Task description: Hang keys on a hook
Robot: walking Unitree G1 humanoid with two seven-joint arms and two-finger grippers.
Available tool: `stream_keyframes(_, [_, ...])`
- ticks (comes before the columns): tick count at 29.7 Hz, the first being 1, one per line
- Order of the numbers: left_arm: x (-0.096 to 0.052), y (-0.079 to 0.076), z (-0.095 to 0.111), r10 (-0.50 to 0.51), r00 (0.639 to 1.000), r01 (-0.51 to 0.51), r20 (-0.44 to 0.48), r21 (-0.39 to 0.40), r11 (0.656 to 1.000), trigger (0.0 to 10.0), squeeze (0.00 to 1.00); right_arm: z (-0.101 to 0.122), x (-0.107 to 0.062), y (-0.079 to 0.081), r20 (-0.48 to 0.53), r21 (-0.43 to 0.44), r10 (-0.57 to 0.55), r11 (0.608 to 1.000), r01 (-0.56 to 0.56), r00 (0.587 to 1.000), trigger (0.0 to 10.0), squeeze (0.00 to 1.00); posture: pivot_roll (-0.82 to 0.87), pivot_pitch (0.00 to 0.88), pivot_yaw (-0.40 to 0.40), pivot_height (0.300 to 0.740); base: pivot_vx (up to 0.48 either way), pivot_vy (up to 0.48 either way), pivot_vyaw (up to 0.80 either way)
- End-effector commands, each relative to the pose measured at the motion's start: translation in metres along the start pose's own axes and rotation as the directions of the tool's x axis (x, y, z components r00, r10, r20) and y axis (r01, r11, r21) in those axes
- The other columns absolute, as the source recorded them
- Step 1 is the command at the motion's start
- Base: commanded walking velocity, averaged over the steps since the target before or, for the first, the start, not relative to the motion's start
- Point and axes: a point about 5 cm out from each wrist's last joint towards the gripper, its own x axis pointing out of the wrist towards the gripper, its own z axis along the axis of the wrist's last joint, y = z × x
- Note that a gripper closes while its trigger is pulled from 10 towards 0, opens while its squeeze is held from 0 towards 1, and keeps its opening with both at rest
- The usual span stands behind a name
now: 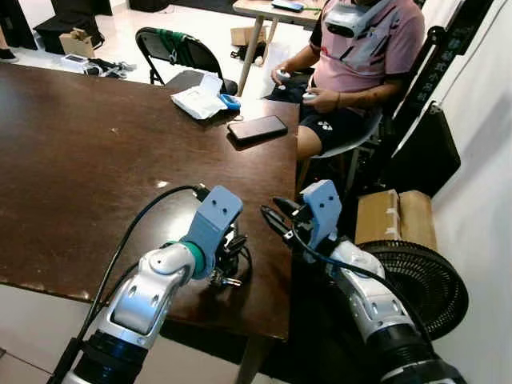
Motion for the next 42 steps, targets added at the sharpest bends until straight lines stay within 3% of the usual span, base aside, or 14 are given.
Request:
stream_keyframes(1, [0.008, 0.000, -0.009, 0.023, 0.999, -0.022, -0.044, 0.014, 1.000, 10.0, 0.00, -0.004, -0.004, -0.003, -0.003, 0.007, -0.024, 1.000, 0.024, 1.000, 10.0, 0.00, 0.09, 0.115, 0.076, 0.740, 0.000, 0.000, 0.00])
stream_keyframes(10, [0.002, 0.008, -0.023, 0.024, 0.996, -0.025, -0.084, -0.016, 1.000, 10.0, 0.00, -0.001, -0.004, -0.004, 0.019, 0.016, -0.036, 0.999, 0.036, 0.999, 10.0, 0.00, 0.10, 0.123, 0.078, 0.740, 0.000, 0.000, 0.00])
stream_keyframes(17, [-0.006, 0.005, -0.017, -0.032, 0.999, 0.030, -0.033, -0.050, 0.998, 10.0, 0.00, 0.001, -0.001, -0.003, 0.032, 0.018, -0.035, 0.999, 0.034, 0.999, 10.0, 0.00, 0.09, 0.124, 0.077, 0.740, 0.000, 0.000, 0.00])
stream_keyframes(23, [-0.006, 0.002, -0.011, -0.034, 0.999, 0.034, 0.001, 0.006, 0.999, 10.0, 0.00, 0.002, -0.001, -0.003, 0.041, 0.021, -0.036, 0.999, 0.035, 0.999, 10.0, 0.00, 0.10, 0.126, 0.069, 0.740, 0.000, 0.000, 0.00])
stream_keyframes(27, [0.002, 0.013, -0.015, 0.065, 0.998, -0.064, -0.024, 0.055, 0.996, 10.0, 0.00, 0.003, -0.001, -0.003, 0.045, 0.020, -0.039, 0.999, 0.039, 0.998, 10.0, 0.00, 0.09, 0.124, 0.070, 0.740, 0.000, 0.000, 0.00])
stream_keyframes(29, [0.002, 0.013, -0.015, 0.065, 0.998, -0.064, -0.024, 0.055, 0.996, 10.0, 0.00, 0.003, -0.001, -0.003, 0.045, 0.020, -0.039, 0.999, 0.039, 0.998, 10.0, 0.00, 0.09, 0.124, 0.070, 0.740, 0.000, 0.000, 0.00])
stream_keyframes(30, [0.001, 0.016, -0.017, 0.086, 0.996, -0.084, -0.036, 0.071, 0.994, 10.0, 0.22, 0.004, -0.002, -0.004, 0.049, 0.019, -0.044, 0.999, 0.043, 0.998, 10.0, 0.00, 0.09, 0.124, 0.070, 0.740, 0.000, 0.000, 0.00])
stream_keyframes(31, [-0.001, 0.019, -0.021, 0.096, 0.994, -0.092, -0.048, 0.073, 0.993, 10.0, 1.00, 0.004, -0.003, -0.006, 0.050, 0.019, -0.048, 0.999, 0.047, 0.998, 10.0, 0.00, 0.10, 0.127, 0.070, 0.740, 0.000, 0.000, 0.00])
stream_keyframes(37, [-0.010, 0.020, -0.030, 0.097, 0.993, -0.092, -0.074, 0.062, 0.994, 10.0, 1.00, 0.003, -0.005, -0.009, 0.047, 0.013, -0.062, 0.998, 0.061, 0.997, 10.0, 0.00, 0.09, 0.130, 0.072, 0.740, 0.000, 0.000, 0.00])
stream_keyframes(38, [-0.015, 0.016, -0.028, 0.067, 0.995, -0.064, -0.070, 0.051, 0.997, 10.0, 0.46, 0.004, -0.006, -0.010, 0.052, 0.013, -0.066, 0.998, 0.065, 0.997, 10.0, 0.00, 0.09, 0.131, 0.072, 0.740, 0.000, 0.000, 0.00])
stream_keyframes(39, [-0.020, 0.011, -0.025, 0.035, 0.998, -0.032, -0.058, 0.045, 0.998, 10.0, 0.00, 0.005, -0.006, -0.011, 0.056, 0.013, -0.068, 0.998, 0.067, 0.996, 10.0, 0.00, 0.09, 0.132, 0.071, 0.740, 0.000, 0.000, 0.00])
stream_keyframes(42, [-0.029, 0.005, -0.022, 0.001, 0.999, 0.000, -0.041, 0.026, 1.000, 10.0, 0.00, 0.006, -0.007, -0.012, 0.060, 0.013, -0.069, 0.998, 0.069, 0.996, 10.0, 0.00, 0.09, 0.136, 0.070, 0.740, 0.000, 0.000, 0.00])
